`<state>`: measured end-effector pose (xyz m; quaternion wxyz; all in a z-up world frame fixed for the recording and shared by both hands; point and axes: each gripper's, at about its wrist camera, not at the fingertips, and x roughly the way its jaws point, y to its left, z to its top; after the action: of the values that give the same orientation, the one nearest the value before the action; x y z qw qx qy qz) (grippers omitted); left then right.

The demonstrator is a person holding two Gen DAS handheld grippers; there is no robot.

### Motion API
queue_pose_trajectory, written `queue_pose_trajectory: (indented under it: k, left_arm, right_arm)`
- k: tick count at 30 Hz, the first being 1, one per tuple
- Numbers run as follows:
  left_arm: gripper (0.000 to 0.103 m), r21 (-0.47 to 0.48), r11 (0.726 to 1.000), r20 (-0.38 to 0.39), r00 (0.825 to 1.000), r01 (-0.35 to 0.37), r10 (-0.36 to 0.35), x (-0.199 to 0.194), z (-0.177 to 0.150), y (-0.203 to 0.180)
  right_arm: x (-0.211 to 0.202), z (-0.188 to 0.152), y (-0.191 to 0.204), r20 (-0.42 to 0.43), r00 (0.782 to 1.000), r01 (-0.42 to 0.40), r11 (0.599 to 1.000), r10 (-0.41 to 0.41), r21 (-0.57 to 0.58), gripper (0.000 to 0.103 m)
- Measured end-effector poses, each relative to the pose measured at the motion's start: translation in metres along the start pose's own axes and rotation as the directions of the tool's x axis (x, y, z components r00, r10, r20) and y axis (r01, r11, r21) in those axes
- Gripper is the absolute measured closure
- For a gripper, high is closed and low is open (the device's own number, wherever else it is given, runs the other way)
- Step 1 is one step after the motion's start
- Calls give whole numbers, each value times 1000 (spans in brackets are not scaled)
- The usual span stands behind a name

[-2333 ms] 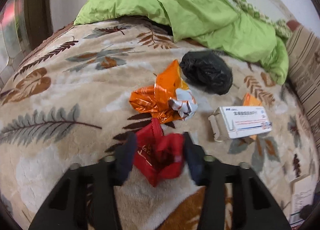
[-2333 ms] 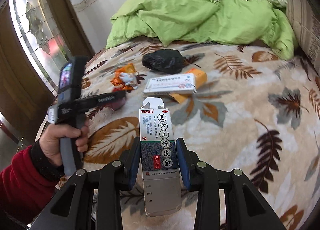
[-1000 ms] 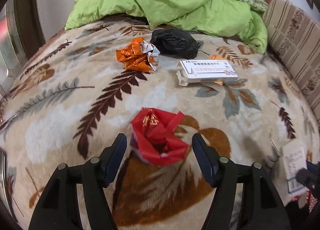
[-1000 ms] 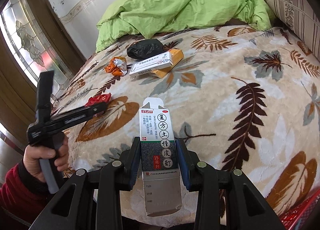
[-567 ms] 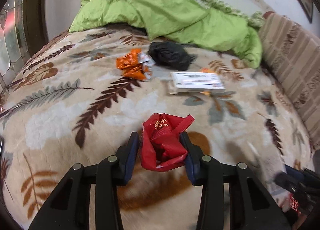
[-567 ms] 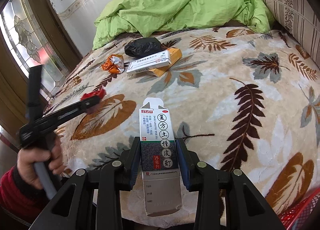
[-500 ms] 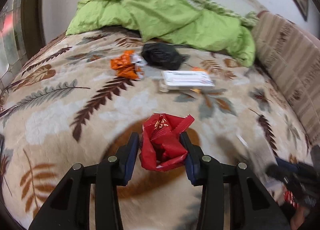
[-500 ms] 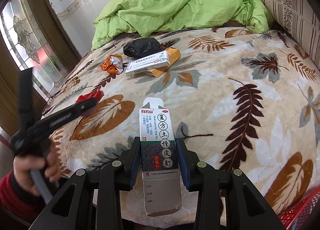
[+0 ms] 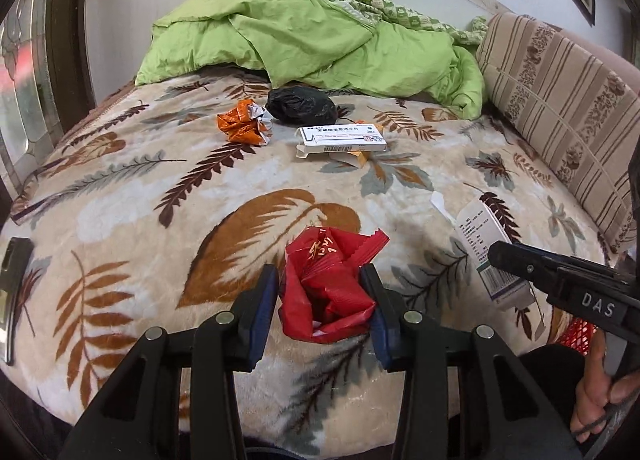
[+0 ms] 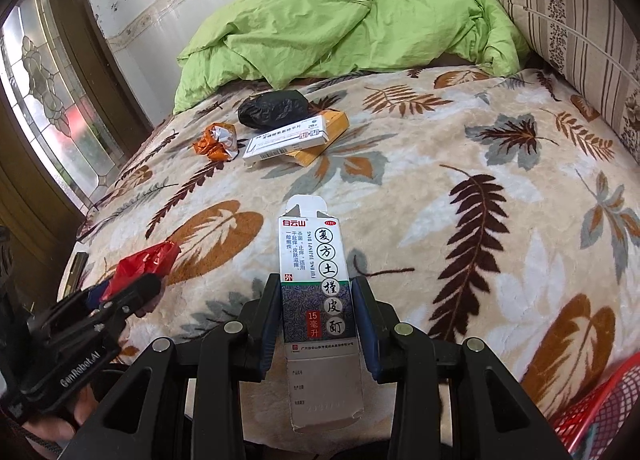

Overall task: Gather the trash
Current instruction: 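Lift the red wrapper and white box above the bed with both grippers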

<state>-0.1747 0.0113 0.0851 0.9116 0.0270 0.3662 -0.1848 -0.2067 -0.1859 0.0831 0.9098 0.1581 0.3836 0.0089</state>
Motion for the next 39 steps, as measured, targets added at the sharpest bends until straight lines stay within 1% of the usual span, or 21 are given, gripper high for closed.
queue_pose_trajectory:
  k: [2, 6, 11, 14, 24, 39]
  left_arm:
    - [63, 6, 1000, 6, 1000, -11, 11, -2, -1, -2]
    - [63, 30, 999, 19, 999, -43, 42, -5, -2, -9]
    - [62, 53, 997, 26, 998, -62, 61, -7, -3, -14]
    - [62, 60, 996, 24, 997, -71, 69, -6, -4, -15]
    - [62, 60, 995, 19, 996, -83, 82, -5, -4, -15]
    - [62, 62, 995, 21, 996, -82, 81, -5, -4, -16]
  right_arm:
    - [-1, -4, 5, -2, 1000, -7, 1000, 7, -6, 66]
    - [-6, -9, 13, 23, 1000, 1, 999, 0, -42, 66]
    - [-7, -8, 7, 27, 1000, -3, 1000, 3, -13, 66]
    - [-7, -8, 7, 26, 1000, -3, 1000, 3, -15, 66]
    - [-6, -9, 8, 25, 1000, -3, 1000, 3, -22, 66]
    - [-6, -9, 8, 25, 1000, -4, 1000, 4, -22, 66]
